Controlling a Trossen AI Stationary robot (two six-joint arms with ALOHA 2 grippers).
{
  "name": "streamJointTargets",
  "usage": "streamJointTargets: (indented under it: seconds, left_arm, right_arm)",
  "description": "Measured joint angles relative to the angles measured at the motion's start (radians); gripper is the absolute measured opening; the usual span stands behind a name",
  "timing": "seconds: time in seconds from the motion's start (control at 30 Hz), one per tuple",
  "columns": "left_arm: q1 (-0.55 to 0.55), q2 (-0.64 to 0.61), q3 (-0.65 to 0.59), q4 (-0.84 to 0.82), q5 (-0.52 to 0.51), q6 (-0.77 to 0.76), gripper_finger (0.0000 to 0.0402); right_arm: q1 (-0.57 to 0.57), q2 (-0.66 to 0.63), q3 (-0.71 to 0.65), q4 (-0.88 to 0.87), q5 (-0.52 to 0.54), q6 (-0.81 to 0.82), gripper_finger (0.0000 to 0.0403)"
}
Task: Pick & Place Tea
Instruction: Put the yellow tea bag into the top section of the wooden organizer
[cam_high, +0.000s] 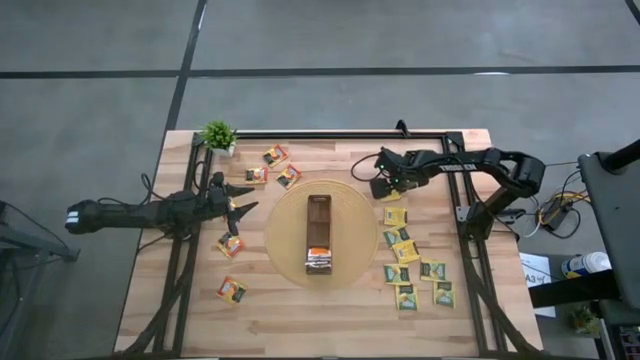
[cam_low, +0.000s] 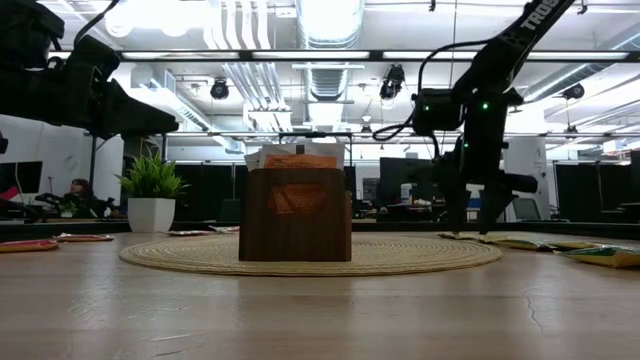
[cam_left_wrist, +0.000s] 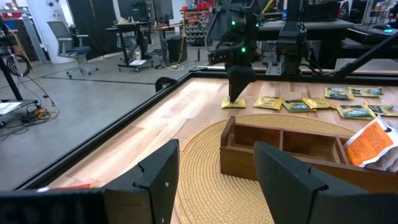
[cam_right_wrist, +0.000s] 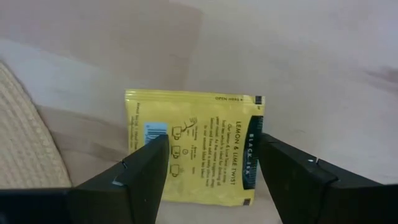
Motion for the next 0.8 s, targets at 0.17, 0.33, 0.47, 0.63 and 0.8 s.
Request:
streamJointTargets:
  seconds: [0.17, 0.33, 0.47, 0.63, 0.8]
  left_arm:
    - [0.0, 0.0, 0.0, 0.0, 0.0, 0.0, 0.0202]
    - [0.0, 0.0, 0.0, 0.0, 0.0, 0.0, 0.0202]
    - [0.0, 0.0, 0.0, 0.0, 0.0, 0.0, 0.0202]
    - [0.0, 0.0, 0.0, 0.0, 0.0, 0.0, 0.0202]
    - [0.0, 0.0, 0.0, 0.0, 0.0, 0.0, 0.0202]
  right_arm:
    - [-0.005, 0.056, 0.012, 0.003, -0.004, -0.011, 0.0242]
    - [-0.013, 0.079, 0.039, 0.001, -0.021, -0.064, 0.0237]
    - [-0.013, 0.079, 0.058, 0.001, -0.018, -0.099, 0.021]
    - [-0.013, 0.081, 0.07, -0.024, -0.005, -0.136, 0.015]
    - [-0.013, 0.082, 0.075, -0.034, 0.003, -0.179, 0.0075]
